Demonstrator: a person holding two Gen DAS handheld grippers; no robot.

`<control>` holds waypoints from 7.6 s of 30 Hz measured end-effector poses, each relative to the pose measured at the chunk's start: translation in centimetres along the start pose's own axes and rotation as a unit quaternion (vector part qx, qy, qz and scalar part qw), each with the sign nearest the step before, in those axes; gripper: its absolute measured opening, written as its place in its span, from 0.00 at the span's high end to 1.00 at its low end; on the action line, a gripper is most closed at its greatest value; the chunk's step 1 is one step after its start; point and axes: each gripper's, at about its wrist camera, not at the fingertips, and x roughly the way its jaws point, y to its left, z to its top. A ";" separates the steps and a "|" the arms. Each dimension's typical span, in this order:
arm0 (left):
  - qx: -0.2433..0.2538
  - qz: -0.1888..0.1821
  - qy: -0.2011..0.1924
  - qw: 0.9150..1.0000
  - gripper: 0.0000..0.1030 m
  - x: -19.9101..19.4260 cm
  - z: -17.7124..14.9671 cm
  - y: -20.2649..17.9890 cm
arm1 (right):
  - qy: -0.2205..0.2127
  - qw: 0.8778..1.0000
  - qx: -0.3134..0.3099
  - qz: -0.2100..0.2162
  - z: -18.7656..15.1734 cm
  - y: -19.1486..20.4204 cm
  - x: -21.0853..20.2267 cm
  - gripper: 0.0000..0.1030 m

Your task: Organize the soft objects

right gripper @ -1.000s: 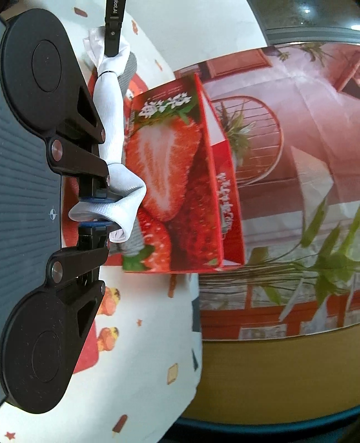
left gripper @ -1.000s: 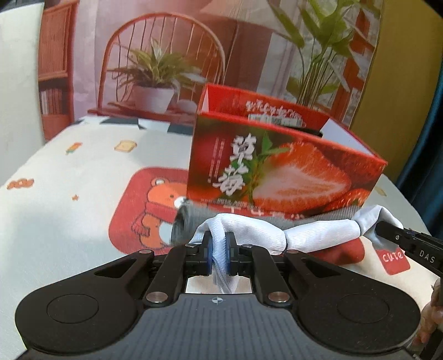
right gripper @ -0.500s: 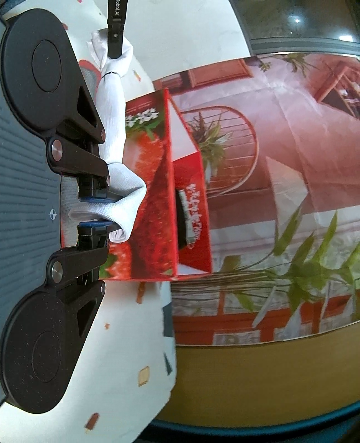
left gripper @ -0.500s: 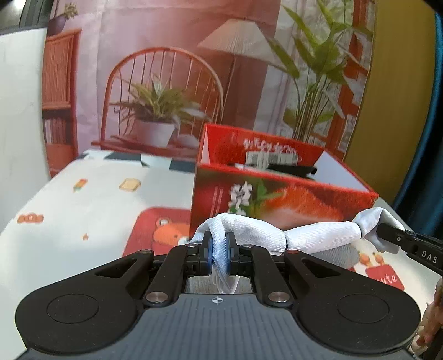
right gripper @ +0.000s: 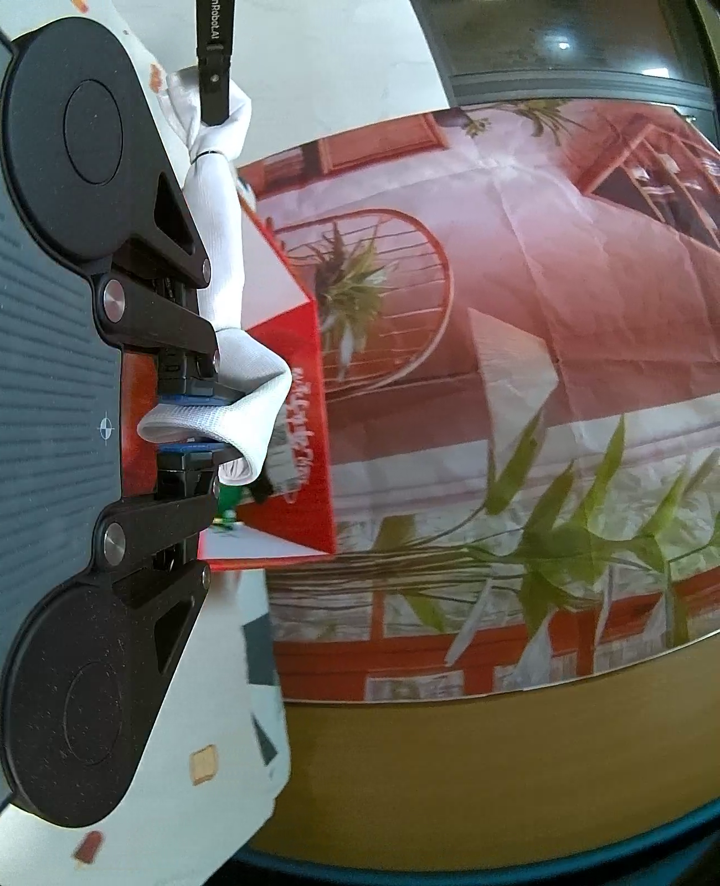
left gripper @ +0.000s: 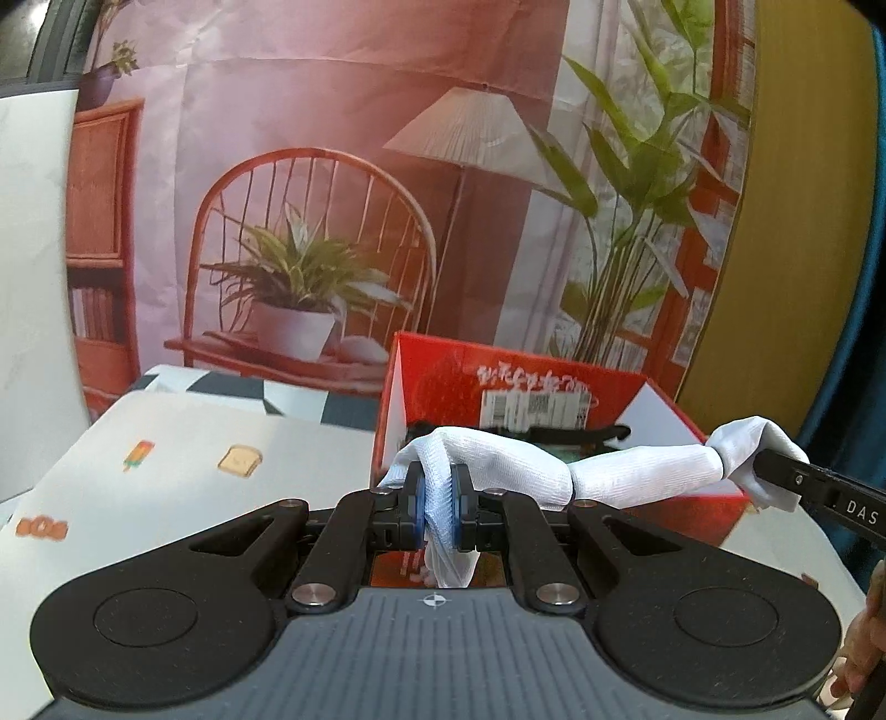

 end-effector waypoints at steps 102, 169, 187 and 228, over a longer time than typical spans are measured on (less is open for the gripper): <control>-0.009 0.031 0.176 0.984 0.02 4.5 -9.8 2.7 | 0.134 0.989 -0.015 -0.053 -10.2 -1.4 5.7 0.07; 0.107 -0.012 0.121 0.987 0.78 16.9 3.6 -3.2 | 0.098 0.989 -0.096 -0.059 2.4 -1.7 14.3 0.79; 0.101 -0.009 0.044 0.994 0.00 8.9 5.5 -2.9 | 0.061 0.995 -0.049 -0.053 4.7 -2.7 8.7 0.01; 0.072 0.087 -0.061 0.992 0.00 -18.8 4.5 -5.8 | 0.000 0.997 -0.011 -0.072 10.6 7.1 -17.1 0.00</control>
